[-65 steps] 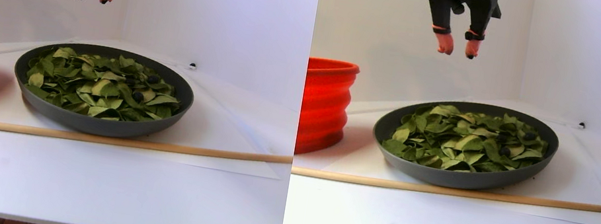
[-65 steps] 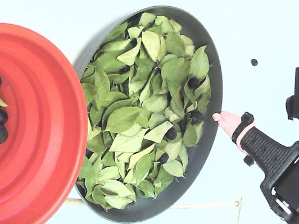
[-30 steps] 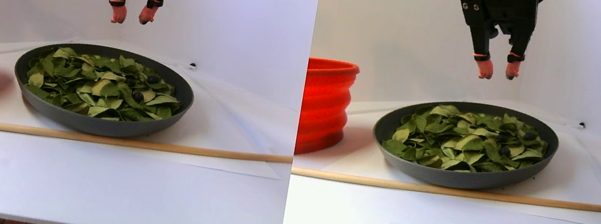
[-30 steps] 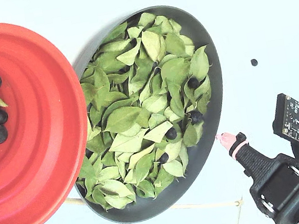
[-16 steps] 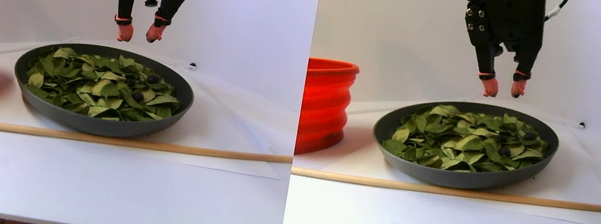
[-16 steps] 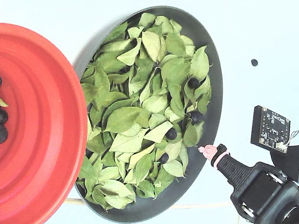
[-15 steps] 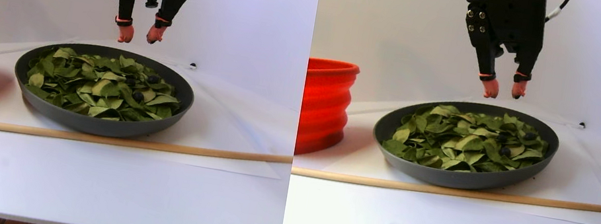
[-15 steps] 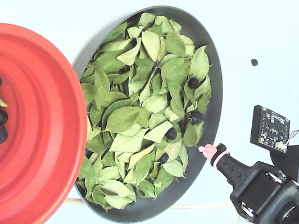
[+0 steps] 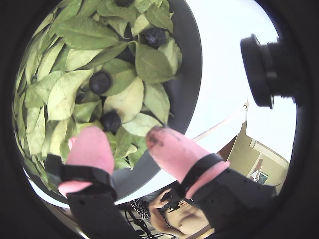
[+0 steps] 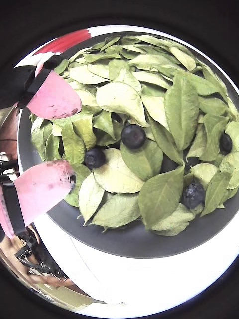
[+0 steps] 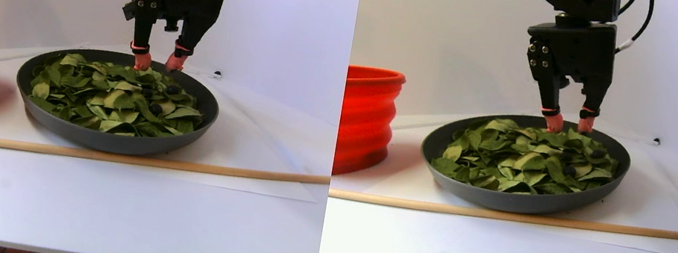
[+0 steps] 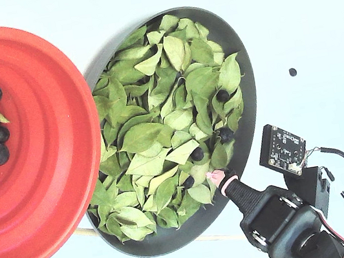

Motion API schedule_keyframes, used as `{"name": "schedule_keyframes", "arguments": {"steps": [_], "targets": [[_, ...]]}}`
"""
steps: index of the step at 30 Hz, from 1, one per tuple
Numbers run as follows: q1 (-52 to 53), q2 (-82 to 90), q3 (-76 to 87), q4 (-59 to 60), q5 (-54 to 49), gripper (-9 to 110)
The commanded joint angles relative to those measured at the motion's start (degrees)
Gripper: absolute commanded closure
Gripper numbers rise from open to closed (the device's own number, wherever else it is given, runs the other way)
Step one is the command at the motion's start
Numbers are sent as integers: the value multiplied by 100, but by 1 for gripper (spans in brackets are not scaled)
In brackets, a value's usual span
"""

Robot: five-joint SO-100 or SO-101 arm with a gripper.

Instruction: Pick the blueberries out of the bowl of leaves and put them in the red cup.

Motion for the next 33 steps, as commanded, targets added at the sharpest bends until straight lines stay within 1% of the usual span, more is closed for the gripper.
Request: {"name": "schedule_keyframes", "arguments": {"steps": [1, 21, 33], "targets": [[149, 9, -325, -149, 70, 86], [88, -1081, -940, -633, 264, 86], [-88, -1310, -1125, -703, 457, 86]]}}
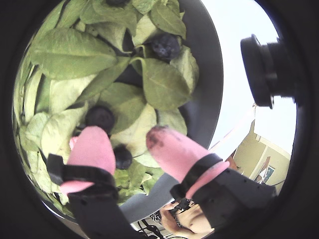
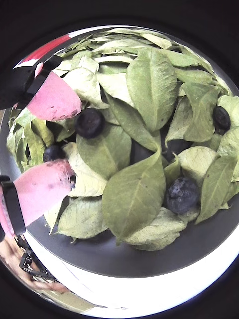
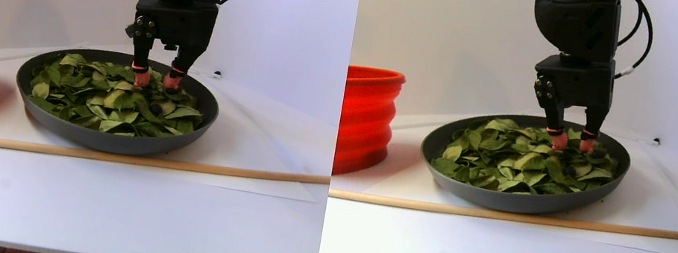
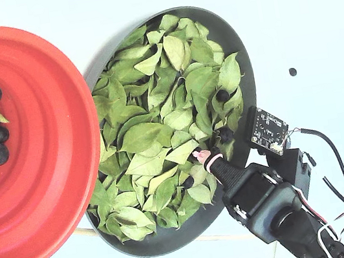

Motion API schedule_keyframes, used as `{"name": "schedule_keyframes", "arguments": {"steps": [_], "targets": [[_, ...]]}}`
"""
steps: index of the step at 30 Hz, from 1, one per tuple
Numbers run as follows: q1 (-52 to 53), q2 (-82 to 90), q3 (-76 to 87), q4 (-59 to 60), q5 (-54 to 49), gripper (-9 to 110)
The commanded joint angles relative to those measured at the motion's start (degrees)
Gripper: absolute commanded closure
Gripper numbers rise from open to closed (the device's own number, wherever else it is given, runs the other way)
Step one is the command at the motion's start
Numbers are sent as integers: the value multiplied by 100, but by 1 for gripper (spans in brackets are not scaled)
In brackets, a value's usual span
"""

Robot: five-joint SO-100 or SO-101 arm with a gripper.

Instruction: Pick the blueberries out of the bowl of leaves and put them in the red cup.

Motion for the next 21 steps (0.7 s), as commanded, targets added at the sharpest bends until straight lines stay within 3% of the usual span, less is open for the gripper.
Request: {"name": "schedule_keyframes", "arguments": {"steps": [1, 21], "targets": [[-26, 62, -264, -105, 62, 86], [26, -396, -439, -299, -9, 86]]}}
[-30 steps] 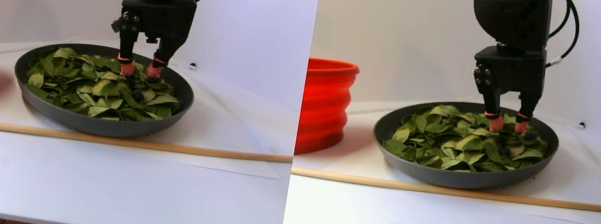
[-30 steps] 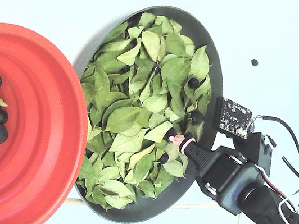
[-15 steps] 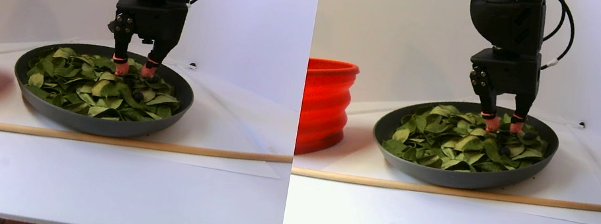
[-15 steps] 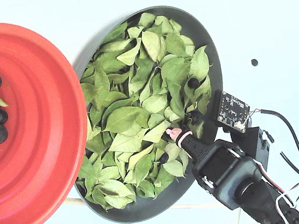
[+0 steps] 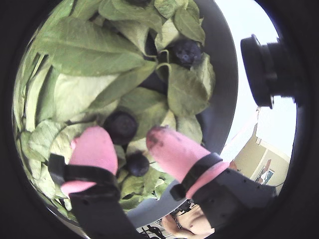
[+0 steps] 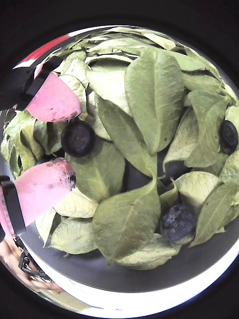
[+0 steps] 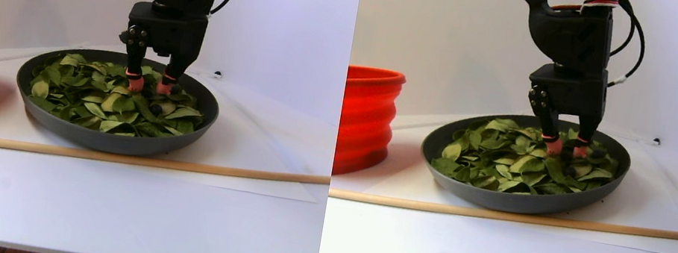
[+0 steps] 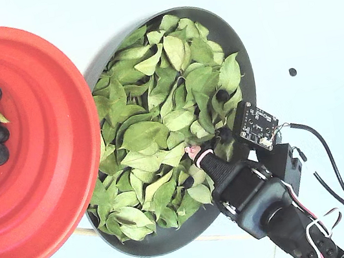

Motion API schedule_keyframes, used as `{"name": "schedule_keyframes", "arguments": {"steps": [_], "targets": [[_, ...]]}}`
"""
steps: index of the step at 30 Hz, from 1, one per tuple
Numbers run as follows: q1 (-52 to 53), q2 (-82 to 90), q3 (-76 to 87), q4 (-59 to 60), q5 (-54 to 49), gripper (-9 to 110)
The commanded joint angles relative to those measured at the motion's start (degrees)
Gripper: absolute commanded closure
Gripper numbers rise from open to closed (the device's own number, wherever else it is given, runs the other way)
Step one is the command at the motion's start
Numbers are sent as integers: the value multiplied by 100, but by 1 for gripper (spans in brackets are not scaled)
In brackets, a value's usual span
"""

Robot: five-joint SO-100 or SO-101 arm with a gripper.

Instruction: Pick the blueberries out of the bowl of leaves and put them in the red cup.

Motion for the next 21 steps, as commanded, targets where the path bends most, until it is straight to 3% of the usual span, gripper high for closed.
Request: {"name": "schedule_keyframes", "arguments": {"steps": [1, 21], "targets": [[123, 44, -237, -70, -44, 86], [105, -536, -308, -334, -88, 89]]}}
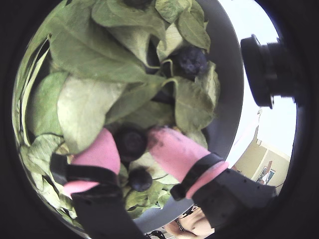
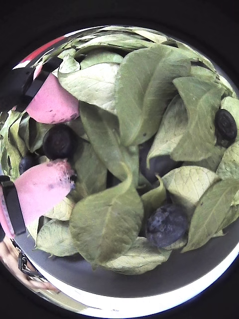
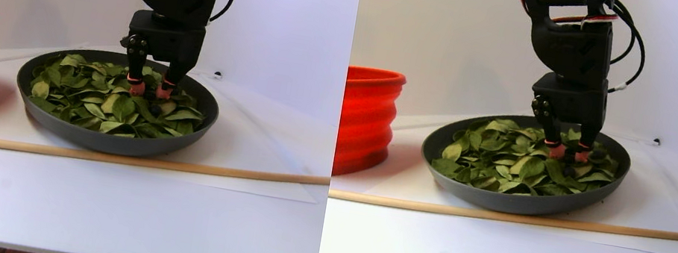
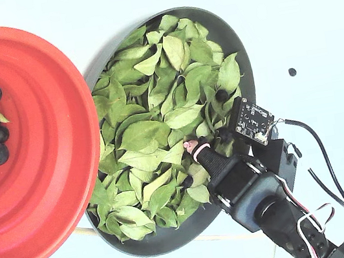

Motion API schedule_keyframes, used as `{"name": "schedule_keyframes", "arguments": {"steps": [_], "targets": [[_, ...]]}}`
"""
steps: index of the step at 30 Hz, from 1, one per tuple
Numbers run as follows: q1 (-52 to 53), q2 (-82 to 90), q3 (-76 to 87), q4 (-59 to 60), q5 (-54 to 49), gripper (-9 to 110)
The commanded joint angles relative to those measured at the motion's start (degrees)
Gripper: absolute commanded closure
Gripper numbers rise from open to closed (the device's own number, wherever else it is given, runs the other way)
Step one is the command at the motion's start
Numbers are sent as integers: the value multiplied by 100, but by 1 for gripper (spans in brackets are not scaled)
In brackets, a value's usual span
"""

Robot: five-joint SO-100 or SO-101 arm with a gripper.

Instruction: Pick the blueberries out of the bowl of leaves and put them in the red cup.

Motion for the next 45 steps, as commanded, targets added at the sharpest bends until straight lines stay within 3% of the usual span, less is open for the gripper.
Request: {"name": "schedule_keyframes", "arguments": {"steps": [1, 45], "targets": [[79, -18, 9, -53, -97, 89], [-185, 1564, 290, 510, -79, 91]]}}
